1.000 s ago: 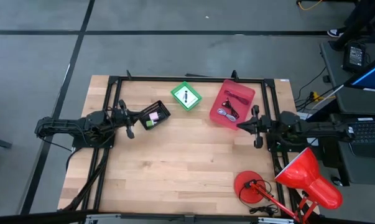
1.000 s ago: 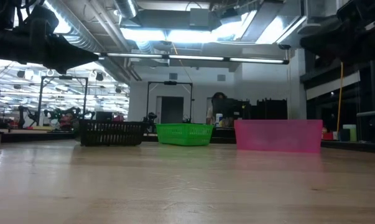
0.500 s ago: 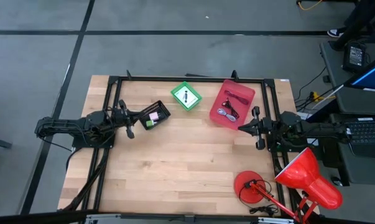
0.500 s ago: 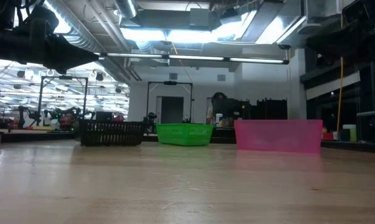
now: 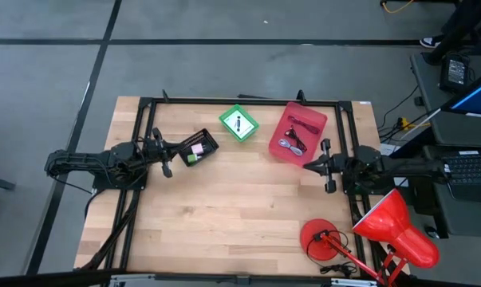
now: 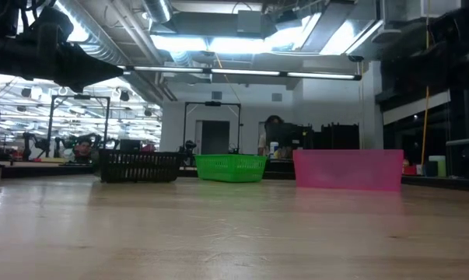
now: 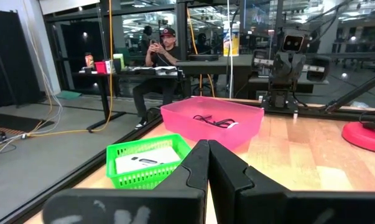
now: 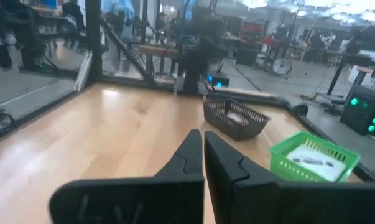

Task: Pick and place items into bin
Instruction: Return to Home Position

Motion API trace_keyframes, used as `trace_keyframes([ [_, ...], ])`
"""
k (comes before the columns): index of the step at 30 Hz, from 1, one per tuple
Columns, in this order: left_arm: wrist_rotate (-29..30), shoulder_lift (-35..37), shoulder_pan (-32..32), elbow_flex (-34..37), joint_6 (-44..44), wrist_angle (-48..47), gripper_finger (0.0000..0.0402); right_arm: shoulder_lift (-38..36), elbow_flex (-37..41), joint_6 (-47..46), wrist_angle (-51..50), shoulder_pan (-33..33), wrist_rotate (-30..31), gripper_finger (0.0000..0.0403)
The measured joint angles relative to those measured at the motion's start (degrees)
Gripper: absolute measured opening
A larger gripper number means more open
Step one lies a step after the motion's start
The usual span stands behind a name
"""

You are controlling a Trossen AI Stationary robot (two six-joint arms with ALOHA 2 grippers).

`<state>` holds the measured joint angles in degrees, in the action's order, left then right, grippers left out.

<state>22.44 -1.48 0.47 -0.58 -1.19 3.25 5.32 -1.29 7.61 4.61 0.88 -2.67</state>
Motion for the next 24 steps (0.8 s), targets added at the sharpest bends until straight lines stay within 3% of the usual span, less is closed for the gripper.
trace_keyframes([
  [7, 0.0, 0.0, 0.0, 0.0, 0.0, 0.0, 0.0003, -0.7, 0.7, 1.7, 2.4, 0.0, 0.0, 0.0],
  [16, 0.0, 0.0, 0.0, 0.0, 0.0, 0.0, 0.0003, -0.6, 0.6, -8.9, -0.6, 0.0, 0.0, 0.0],
  [24, 0.0, 0.0, 0.0, 0.0, 0.0, 0.0, 0.0003, -0.6, 0.6, -8.7, -0.6, 0.0, 0.0, 0.0],
])
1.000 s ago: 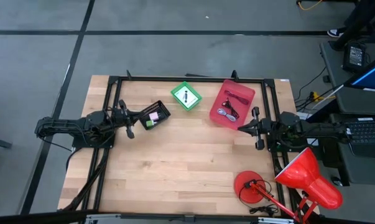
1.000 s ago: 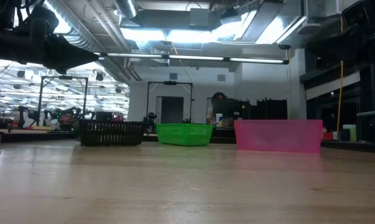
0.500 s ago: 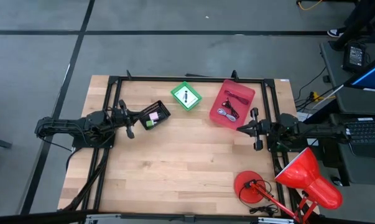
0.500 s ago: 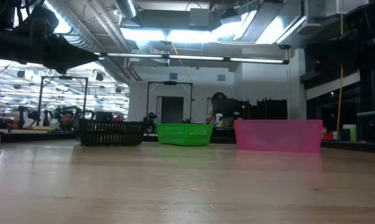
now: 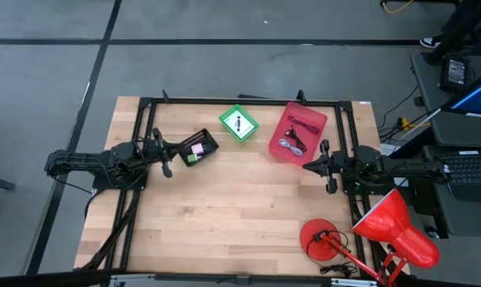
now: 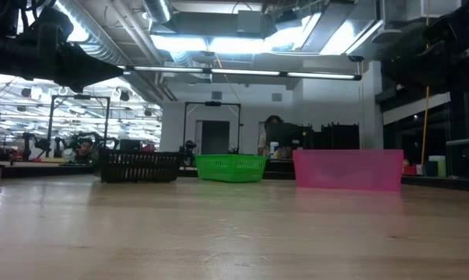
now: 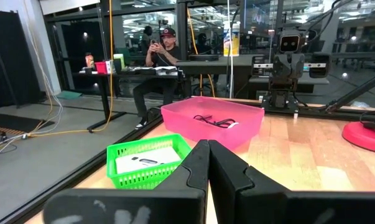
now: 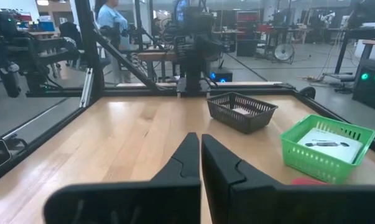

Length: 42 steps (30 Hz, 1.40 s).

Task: Pick and place items into bin
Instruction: Return to Home Position

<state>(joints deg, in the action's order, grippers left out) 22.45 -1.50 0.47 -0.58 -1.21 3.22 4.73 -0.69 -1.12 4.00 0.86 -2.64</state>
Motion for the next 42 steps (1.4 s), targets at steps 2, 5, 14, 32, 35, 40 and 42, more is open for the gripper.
trace_keyframes([
  [2, 0.0, 0.0, 0.0, 0.0, 0.0, 0.0, 0.0003, 0.0, 0.0, 0.4, -0.1, 0.0, 0.0, 0.0],
  [5, 0.0, 0.0, 0.0, 0.0, 0.0, 0.0, 0.0003, 0.0, 0.0, 1.4, -0.1, 0.0, 0.0, 0.0],
  [14, 0.0, 0.0, 0.0, 0.0, 0.0, 0.0, 0.0003, -3.0, 0.0, 1.8, -2.0, -2.5, 0.2, 0.0],
  [32, 0.0, 0.0, 0.0, 0.0, 0.0, 0.0, 0.0003, -4.2, 0.0, -0.1, -3.2, -9.1, 0.0, 0.0],
  [35, 0.0, 0.0, 0.0, 0.0, 0.0, 0.0, 0.0003, -4.2, 0.0, -0.1, -3.1, -9.1, 0.0, 0.0],
  [40, 0.0, 0.0, 0.0, 0.0, 0.0, 0.0, 0.0003, -4.2, 0.0, 0.0, -3.1, -9.1, 0.0, 0.0],
  [42, 0.0, 0.0, 0.0, 0.0, 0.0, 0.0, 0.0003, -4.2, 0.0, -0.1, -3.1, -9.1, 0.0, 0.0001],
])
